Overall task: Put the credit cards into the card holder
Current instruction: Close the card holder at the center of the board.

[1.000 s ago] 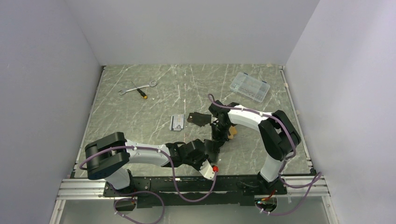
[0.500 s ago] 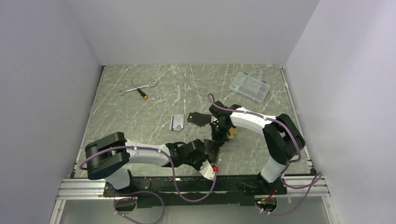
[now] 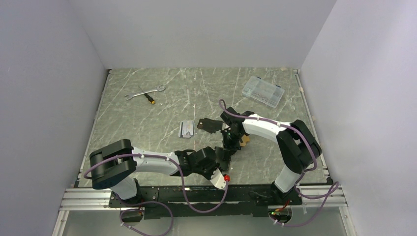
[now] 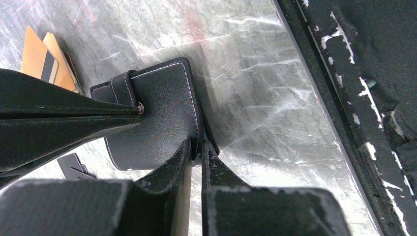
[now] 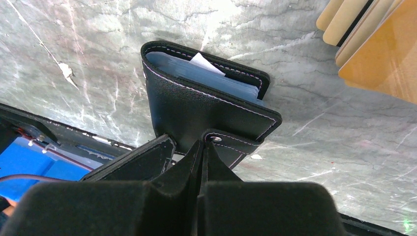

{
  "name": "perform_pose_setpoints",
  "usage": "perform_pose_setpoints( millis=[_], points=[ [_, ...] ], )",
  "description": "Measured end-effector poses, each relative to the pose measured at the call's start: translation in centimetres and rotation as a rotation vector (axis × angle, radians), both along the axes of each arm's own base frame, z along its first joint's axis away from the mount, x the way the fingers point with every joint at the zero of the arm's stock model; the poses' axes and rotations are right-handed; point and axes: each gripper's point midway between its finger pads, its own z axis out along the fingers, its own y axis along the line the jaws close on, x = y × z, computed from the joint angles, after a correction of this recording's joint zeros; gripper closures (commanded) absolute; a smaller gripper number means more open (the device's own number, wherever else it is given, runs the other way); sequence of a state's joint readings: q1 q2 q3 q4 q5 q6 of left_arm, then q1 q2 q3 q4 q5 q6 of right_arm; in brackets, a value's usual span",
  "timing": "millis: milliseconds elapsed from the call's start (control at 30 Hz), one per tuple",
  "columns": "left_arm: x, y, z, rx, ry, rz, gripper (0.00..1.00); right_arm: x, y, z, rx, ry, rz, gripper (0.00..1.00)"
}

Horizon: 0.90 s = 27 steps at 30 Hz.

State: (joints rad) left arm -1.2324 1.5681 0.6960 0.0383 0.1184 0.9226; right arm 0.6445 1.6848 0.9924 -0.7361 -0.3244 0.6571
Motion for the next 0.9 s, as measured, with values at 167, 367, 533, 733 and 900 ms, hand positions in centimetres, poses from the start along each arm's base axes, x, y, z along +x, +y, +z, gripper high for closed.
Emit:
perform_pose_setpoints(
  millis=[167,367,533,733,900],
  points=[
    [0.00,0.00,0.00,0.000,0.000,0.000,0.99,-0.05,0.03,-0.07,0.005,0.002,-0.001,1.00],
    [0.00,0.00,0.01,0.000,0.000,0.000,1.00,0.02,0.01,-0.09,0.017,0.017,-0.010,1.00],
    [0.00,0.00,0.01,0.000,0.000,0.000,1.00,0.09,-0.10,-0.21,0.051,0.050,-0.035,1.00],
    [0.01,0.00,0.04,-0.001,-0.001,0.000,1.00,0.00,0.03,-0.39,0.095,0.077,-0.051,1.00],
    [0.01,0.01,0.05,-0.001,-0.001,0.000,1.00,-0.13,0.19,-0.61,0.124,0.095,-0.058,1.00]
  ],
)
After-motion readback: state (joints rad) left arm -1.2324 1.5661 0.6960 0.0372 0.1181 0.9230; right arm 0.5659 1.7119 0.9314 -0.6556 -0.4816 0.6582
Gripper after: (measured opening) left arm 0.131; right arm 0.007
